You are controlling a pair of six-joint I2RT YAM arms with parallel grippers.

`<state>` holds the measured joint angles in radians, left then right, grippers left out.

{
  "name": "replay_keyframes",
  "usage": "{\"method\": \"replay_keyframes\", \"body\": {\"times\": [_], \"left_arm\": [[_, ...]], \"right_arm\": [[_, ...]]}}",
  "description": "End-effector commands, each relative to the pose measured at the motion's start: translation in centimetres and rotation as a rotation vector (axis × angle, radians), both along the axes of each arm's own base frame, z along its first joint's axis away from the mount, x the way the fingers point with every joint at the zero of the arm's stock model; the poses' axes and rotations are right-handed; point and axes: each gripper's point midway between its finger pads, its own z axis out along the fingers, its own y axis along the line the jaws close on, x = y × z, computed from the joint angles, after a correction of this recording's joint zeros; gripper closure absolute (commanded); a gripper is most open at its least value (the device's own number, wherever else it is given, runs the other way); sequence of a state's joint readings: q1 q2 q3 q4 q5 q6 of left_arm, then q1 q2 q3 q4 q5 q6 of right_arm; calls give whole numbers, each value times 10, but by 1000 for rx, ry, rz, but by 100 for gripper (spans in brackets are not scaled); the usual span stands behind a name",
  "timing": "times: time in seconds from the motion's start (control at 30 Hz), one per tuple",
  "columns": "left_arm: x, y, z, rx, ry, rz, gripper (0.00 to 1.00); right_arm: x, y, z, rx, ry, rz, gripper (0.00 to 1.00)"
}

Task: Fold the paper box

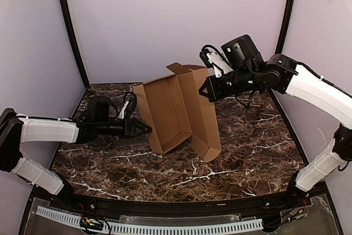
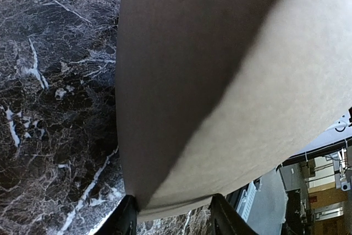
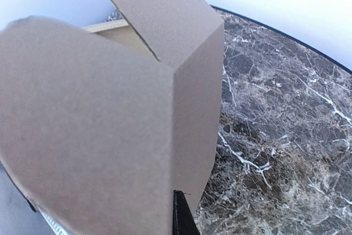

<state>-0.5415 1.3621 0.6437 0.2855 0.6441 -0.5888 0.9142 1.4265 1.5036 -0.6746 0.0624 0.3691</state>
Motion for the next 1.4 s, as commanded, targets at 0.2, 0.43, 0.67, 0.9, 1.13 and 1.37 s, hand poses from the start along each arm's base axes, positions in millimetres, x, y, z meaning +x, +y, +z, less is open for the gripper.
{"method": "replay_keyframes", "body": {"times": [0.2, 0.43, 0.67, 0.9, 1.13, 1.37], "left_arm": [[-13, -38, -9, -177, 17, -47, 57], [-30, -55, -29, -186, 46, -36, 60], [-44, -43, -50, -159, 57, 20, 61], [-59, -7, -66, -3, 63, 91, 62], [-57, 40, -29, 228, -138, 166, 48], [-56, 39, -14, 271, -273, 100, 38]], "right_arm": [[6, 20, -23, -479, -17, 201, 100], [26, 27, -48, -753, -108, 226, 100], [30, 41, -72, -943, -241, 337, 100], [10, 46, -122, -1115, -334, 498, 100], [-16, 51, -130, -1143, -416, 593, 100], [-24, 53, -102, -1147, -480, 577, 100]]}}
